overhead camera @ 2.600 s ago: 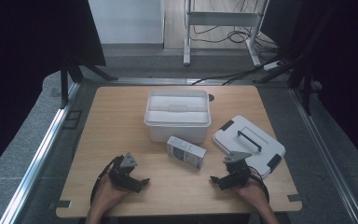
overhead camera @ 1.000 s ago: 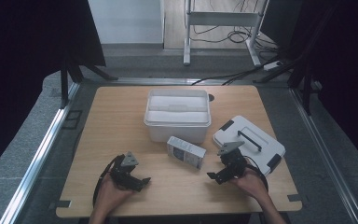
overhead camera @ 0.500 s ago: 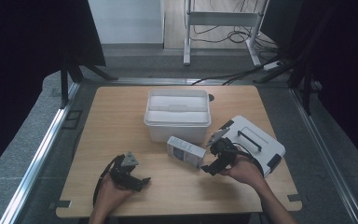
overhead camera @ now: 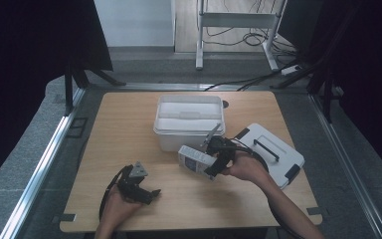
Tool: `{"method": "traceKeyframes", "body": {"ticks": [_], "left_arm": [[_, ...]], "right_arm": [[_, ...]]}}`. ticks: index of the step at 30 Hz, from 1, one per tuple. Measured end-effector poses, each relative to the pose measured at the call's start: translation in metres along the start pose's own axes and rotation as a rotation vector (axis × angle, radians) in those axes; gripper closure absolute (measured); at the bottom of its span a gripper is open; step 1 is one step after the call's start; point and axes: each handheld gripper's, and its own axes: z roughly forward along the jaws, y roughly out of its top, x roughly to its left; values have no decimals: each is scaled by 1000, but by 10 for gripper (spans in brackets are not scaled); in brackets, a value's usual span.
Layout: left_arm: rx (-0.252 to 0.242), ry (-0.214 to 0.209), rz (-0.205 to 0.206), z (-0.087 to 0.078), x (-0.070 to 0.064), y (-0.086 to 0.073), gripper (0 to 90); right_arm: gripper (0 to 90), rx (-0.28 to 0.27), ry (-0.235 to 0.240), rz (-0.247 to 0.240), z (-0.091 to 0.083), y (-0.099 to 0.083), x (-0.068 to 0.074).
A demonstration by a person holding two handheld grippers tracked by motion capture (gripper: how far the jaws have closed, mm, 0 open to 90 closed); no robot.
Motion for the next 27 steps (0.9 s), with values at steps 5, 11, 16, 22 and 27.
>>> {"method": "traceKeyframes", "body": {"ticks": [5, 11, 16, 22, 27], "left_arm": [[1, -1, 1, 0, 0, 0, 0], [2, 0, 2, 0, 0, 0, 0], [2, -1, 2, 0, 0, 0, 0], [2, -1, 2, 0, 0, 0, 0], [2, 0, 2, 0, 0, 0, 0]], "right_arm": [[229, 80, 21, -29, 12, 21, 1], [333, 178, 25, -75, 32, 43, 4], [432, 233, 25, -83, 47, 50, 3], [543, 241, 31, -73, 48, 51, 2], [551, 229, 44, -88, 41, 50, 8]]}}
